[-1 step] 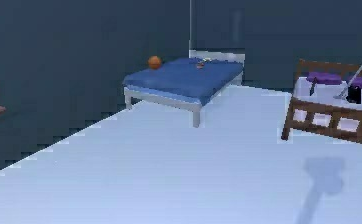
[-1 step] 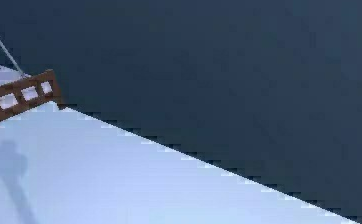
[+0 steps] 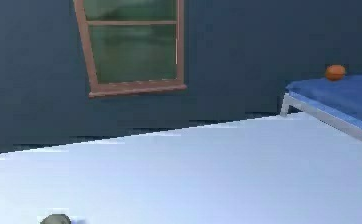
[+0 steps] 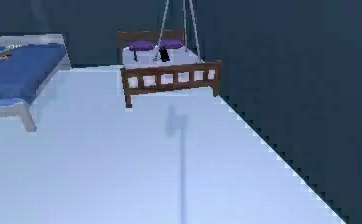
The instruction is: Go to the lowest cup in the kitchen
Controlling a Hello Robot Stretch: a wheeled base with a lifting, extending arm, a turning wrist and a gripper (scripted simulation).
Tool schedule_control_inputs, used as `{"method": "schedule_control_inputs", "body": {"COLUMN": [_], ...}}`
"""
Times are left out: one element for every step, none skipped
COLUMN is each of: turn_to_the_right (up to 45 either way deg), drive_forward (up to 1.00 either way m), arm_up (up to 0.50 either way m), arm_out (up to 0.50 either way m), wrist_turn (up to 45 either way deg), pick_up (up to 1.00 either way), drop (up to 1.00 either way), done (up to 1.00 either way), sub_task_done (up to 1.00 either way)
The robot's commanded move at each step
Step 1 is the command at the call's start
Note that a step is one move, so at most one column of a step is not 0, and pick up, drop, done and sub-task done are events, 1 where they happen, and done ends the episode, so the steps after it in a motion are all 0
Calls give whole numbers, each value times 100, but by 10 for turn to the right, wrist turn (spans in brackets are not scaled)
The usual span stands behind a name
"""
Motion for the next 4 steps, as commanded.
{"method": "schedule_control_inputs", "body": {"turn_to_the_right": [-450,-450,-270,0], "drive_forward": [0,0,0,100], "arm_up": [0,0,0,0], "arm_out": [0,0,0,0], "wrist_turn": [0,0,0,0], "pick_up": [0,0,0,0], "drop": [0,0,0,0], "done": [0,0,0,0], "sub_task_done": [0,0,0,0]}}
